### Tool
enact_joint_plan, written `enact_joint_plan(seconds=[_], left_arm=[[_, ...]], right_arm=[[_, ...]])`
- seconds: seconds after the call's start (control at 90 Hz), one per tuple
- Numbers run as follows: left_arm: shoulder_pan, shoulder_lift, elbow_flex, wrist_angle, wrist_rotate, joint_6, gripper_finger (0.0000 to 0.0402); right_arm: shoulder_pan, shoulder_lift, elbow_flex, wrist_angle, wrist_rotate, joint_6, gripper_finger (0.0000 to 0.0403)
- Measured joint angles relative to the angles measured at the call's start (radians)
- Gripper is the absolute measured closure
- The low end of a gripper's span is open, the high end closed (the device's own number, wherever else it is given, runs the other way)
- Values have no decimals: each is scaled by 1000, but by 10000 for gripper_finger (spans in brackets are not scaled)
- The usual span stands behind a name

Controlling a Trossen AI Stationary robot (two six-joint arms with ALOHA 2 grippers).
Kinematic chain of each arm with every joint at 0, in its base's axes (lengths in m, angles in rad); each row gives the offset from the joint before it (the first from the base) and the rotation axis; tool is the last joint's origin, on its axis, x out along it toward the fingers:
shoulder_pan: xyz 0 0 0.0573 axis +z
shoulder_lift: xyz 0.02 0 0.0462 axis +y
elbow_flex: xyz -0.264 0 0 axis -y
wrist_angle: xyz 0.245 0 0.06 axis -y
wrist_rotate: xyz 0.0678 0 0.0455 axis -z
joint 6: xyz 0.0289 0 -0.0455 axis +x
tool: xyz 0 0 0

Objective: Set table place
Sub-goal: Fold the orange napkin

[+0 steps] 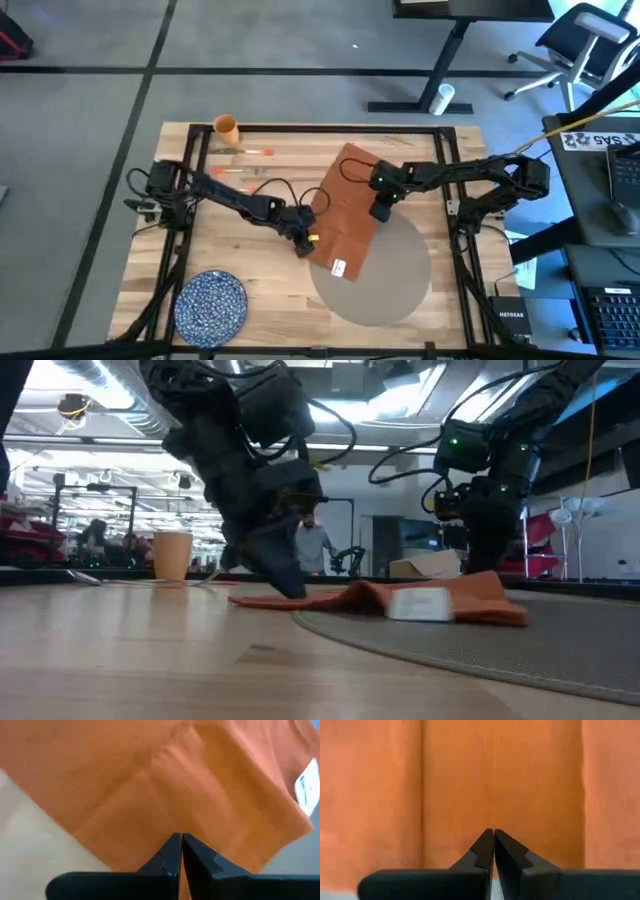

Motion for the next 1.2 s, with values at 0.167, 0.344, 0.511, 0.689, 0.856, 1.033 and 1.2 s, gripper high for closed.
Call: enact_joint_plan(seconds=[0.167,0.344,0.511,0.689,0.856,1.033,1.2], left_arm=[[-1,2,5,-103,4,22,401],[53,-4,8,-276,-33,77,401],[145,-45,-1,-348,-100,115,401],[220,-189,-16,-407,-173,145,402],[215,-365,-8,-417,-164,123,402],[146,-455,-5,-387,-155,20,402],[86,-423,-6,-353,-154,-42,402]], right_arm=[[-24,0,0,16,-2,0,403],[-37,0,0,4,-33,0,403],[-35,0,0,5,-61,4,403],[-35,-1,0,13,-64,4,403],[-35,-1,25,40,-30,-10,403],[-39,-2,77,63,106,-77,403],[-94,-2,92,38,245,-169,403]])
